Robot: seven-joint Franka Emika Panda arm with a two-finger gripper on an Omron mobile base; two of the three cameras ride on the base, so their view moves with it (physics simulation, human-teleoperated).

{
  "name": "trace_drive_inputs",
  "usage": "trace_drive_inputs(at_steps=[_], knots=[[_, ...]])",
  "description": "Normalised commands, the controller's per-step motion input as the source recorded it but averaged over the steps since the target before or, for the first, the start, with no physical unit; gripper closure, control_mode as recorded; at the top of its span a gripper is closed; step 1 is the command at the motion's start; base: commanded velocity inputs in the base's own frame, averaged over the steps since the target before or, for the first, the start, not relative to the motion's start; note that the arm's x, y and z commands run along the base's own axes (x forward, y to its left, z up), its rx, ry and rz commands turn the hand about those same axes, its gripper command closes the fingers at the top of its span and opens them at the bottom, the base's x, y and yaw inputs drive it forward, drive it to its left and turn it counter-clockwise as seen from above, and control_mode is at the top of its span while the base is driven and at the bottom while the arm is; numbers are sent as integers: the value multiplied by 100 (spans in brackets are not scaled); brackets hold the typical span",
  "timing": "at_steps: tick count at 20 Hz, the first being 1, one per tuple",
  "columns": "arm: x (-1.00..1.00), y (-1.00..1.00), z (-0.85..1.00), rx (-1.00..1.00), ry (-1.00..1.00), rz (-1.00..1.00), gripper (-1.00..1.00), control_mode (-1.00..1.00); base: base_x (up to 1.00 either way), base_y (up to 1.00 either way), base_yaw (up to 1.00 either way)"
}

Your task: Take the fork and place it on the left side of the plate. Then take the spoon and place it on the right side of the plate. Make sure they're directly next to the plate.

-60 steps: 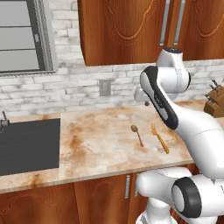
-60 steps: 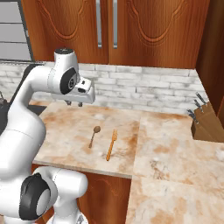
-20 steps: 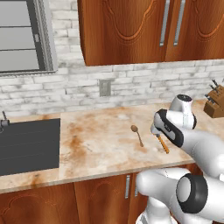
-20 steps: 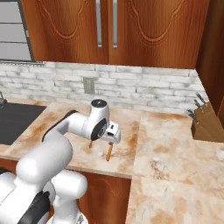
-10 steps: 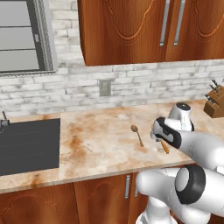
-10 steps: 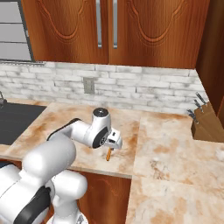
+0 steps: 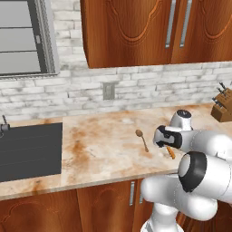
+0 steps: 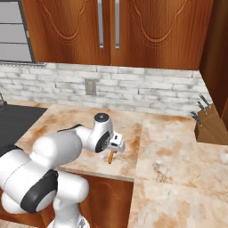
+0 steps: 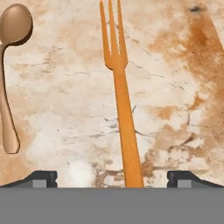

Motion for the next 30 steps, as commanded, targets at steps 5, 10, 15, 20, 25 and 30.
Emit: trace_drive_inputs(at_steps=[5, 10, 15, 20, 25, 30], knots=[[26, -12, -8, -4, 2, 0, -100, -100, 0, 0, 0], [28, -12, -16, 0, 6, 0, -100, -100, 0, 0, 0], [25, -9, -18, 0, 5, 0, -100, -100, 0, 0, 0], [18, -1, -20, 0, 2, 0, -100, -100, 0, 0, 0], [7, -2, -21, 0, 0, 0, 100, -100, 0, 0, 0], [2, -3, -22, 0, 0, 0, 100, -100, 0, 0, 0]])
